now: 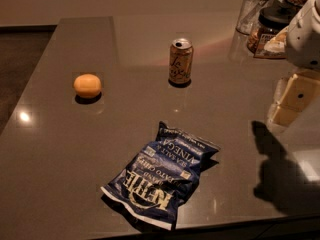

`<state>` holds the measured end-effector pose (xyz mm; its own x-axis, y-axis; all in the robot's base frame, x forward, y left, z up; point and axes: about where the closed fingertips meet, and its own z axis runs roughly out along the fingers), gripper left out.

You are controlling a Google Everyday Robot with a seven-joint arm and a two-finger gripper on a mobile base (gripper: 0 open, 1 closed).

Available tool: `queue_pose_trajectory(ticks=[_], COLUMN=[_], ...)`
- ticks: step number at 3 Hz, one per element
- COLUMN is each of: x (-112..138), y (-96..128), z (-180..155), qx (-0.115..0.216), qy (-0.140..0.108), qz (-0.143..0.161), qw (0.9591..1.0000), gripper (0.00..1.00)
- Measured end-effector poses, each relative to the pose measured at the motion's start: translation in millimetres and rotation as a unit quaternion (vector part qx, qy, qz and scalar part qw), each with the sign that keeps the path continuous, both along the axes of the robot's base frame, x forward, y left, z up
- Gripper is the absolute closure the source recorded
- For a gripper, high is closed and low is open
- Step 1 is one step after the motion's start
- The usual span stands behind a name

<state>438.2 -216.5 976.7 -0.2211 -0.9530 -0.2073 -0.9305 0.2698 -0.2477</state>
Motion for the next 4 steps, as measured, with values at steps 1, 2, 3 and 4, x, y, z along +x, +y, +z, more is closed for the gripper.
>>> queue_pose_trajectory(ticks=[1,2,3,4], x=[0,18,47,91], y=[0,3,9,22], z=[0,-3,-9,-17], qx=[0.000,0.008,0.022,0.052], qy=[0.000,-0.002,-0.004,-0.012], qz=[0.000,0.004,0.017,0.025], qw=[1.0000,1.0000,0.9996,0.9983], gripper=[0.00,0.00,0.00,0.00])
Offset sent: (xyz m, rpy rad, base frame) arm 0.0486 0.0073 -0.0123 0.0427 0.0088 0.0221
